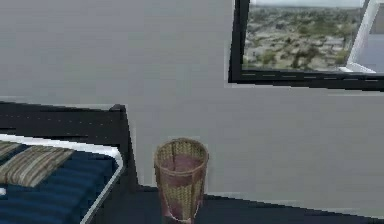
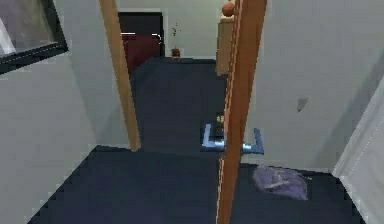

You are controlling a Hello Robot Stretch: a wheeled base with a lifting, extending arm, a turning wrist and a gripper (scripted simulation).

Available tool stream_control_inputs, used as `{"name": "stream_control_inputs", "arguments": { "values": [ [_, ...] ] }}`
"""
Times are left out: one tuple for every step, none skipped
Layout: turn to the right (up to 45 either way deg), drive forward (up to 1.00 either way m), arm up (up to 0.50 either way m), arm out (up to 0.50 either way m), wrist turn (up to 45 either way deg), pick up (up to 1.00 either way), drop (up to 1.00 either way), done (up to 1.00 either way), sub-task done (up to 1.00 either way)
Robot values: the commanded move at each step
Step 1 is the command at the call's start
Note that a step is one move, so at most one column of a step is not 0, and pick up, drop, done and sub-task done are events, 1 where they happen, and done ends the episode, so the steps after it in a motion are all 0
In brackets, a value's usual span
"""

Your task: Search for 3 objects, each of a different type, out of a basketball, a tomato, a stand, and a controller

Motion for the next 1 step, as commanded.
{"name": "stream_control_inputs", "arguments": {
  "values": [
    [0.0, 0.05, 0.00, 0.00, 0.0, 0.00, 0.00, 0.00, 0.00]
  ]
}}
